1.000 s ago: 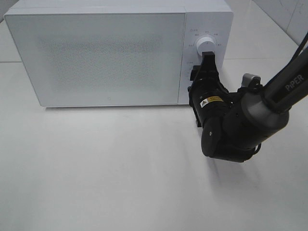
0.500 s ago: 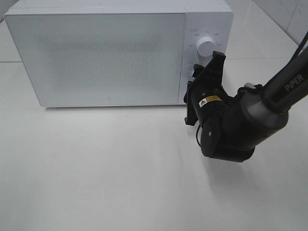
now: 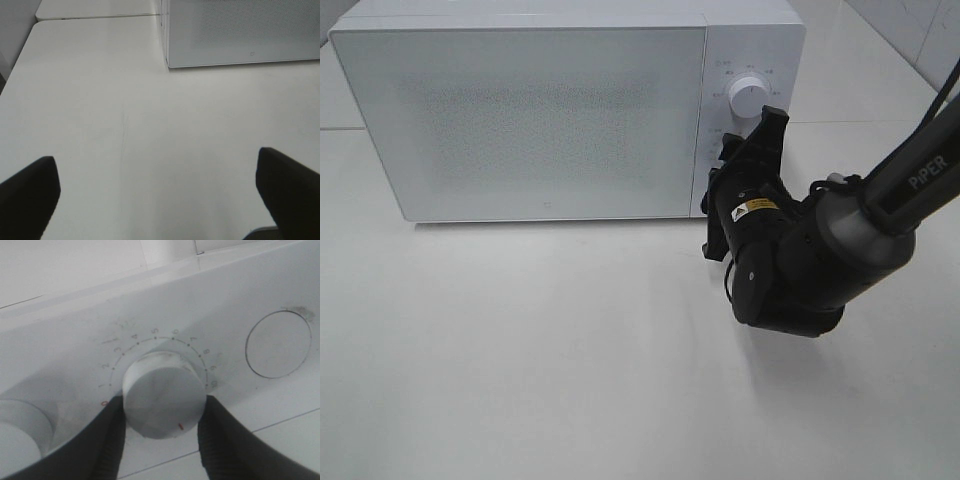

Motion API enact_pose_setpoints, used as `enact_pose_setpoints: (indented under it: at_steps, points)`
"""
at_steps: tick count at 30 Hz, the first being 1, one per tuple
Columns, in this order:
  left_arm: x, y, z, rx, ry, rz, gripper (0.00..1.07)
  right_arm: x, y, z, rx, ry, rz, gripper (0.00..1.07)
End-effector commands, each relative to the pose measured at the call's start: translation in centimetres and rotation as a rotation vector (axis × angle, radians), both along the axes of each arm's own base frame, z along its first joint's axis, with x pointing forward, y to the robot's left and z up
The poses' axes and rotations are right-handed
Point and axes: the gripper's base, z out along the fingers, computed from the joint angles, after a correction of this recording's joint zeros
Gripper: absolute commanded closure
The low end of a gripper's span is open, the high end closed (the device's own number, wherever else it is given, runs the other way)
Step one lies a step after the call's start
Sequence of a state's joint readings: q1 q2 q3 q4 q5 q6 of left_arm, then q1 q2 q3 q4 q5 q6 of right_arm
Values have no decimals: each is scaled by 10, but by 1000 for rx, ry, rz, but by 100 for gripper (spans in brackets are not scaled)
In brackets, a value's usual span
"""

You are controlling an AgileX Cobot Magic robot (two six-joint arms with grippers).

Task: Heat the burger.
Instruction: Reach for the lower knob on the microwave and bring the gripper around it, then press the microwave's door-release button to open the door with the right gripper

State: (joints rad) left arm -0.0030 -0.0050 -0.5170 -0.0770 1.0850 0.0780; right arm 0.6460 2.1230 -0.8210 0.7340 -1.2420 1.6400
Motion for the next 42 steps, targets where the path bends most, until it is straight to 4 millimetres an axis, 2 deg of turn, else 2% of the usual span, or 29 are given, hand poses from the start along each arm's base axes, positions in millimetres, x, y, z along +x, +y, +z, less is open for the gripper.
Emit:
enact_pose_setpoints:
  at_steps: [1, 5, 6, 7, 8, 10, 11, 13, 16, 18, 27, 29, 31, 32, 35, 36, 38, 40, 42]
  points:
    - [-2, 0, 1, -8, -31, 4, 6, 11, 4, 26, -33, -205, 4, 90]
    - [-2, 0, 1, -8, -31, 4, 6, 10, -4, 24, -57, -179, -81, 78]
    - [-2, 0, 1, -8, -31, 4, 6, 10, -4, 24, -57, -179, -81, 78]
    - [-2, 0, 1, -8, -31, 4, 6, 10, -7, 23, -54, -169, -112, 71]
    - [-2, 0, 1, -8, -31, 4, 6, 10, -7, 23, -54, -169, -112, 71]
    - [-2, 0, 1, -8, -31, 4, 6, 10, -9, 22, -65, -159, -140, 62]
    - [-2, 0, 1, -8, -31, 4, 6, 10, -9, 22, -65, -159, -140, 62]
    - [-2, 0, 1, -8, -31, 4, 6, 9, -10, 23, -96, -154, -147, 47]
    - [-2, 0, 1, -8, -31, 4, 6, 9, -10, 23, -109, -153, -145, 43]
    - [-2, 0, 1, -8, -31, 4, 6, 6, -10, 25, -141, -149, -124, 37]
    - [-2, 0, 1, -8, -31, 4, 6, -9, -9, 35, -298, -92, 23, 36]
    - [-2, 0, 1, -8, -31, 4, 6, -21, -9, 38, -400, -14, 140, 36]
    - [-2, 0, 1, -8, -31, 4, 6, -24, -10, 38, -435, 11, 170, 36]
    - [-2, 0, 1, -8, -31, 4, 6, -30, -10, 37, -516, 72, 235, 36]
    - [-2, 0, 1, -8, -31, 4, 6, -34, -11, 36, -554, 100, 266, 36]
    - [-2, 0, 1, -8, -31, 4, 6, -39, -12, 37, -662, 139, 333, 36]
    - [-2, 0, 1, -8, -31, 4, 6, -41, -12, 38, -709, 149, 367, 36]
    - [-2, 0, 1, -8, -31, 4, 6, -49, -8, 46, -943, 178, 542, 36]
    - [-2, 0, 1, -8, -31, 4, 6, -51, -8, 47, -985, 188, 581, 36]
